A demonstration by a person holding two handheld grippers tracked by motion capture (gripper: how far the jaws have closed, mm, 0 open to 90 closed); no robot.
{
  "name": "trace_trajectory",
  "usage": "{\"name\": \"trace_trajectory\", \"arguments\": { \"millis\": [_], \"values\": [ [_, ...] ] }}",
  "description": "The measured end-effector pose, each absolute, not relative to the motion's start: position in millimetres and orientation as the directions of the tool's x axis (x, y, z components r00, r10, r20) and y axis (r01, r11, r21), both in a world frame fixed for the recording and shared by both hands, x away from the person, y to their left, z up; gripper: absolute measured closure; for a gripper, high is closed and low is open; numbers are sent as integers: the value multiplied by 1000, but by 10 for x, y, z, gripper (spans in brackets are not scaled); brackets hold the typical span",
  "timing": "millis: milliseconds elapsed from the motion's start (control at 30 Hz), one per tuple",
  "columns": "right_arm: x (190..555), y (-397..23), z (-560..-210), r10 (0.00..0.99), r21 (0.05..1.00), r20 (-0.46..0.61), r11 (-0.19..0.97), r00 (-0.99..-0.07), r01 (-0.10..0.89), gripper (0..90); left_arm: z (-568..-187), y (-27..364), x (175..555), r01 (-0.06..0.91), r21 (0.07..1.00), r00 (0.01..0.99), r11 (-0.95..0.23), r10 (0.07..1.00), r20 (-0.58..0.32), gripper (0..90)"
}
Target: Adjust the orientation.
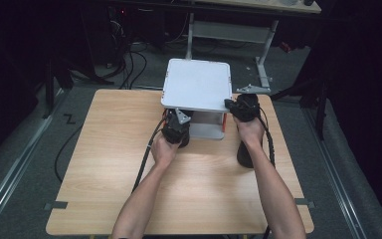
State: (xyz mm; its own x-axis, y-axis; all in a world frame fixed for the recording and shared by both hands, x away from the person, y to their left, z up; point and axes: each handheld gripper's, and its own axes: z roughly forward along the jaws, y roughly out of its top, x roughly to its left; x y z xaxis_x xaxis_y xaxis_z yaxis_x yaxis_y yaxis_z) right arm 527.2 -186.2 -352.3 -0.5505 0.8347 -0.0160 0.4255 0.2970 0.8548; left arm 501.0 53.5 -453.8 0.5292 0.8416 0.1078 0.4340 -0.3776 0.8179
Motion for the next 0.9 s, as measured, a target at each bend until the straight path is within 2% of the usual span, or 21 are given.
{"name": "trace_trajectory", "arguments": {
  "millis": [300,533,667,900],
  "values": [
    [5274,-1869,-3527,834,857,-7,290,-551,427,900,-4547,500,5139,442,819,506,-366,856,109,819],
    [5271,-1868,-3527,835,857,-10,291,-550,426,900,-4543,533,5213,481,824,489,-300,871,32,784],
    [5270,-1872,-3531,835,858,-3,284,-550,427,900,-4523,548,5196,482,828,482,-285,876,20,720],
    [5274,-1873,-3529,834,858,-3,286,-551,428,900,-4462,598,5133,481,836,458,-266,889,20,522]
  ]
}}
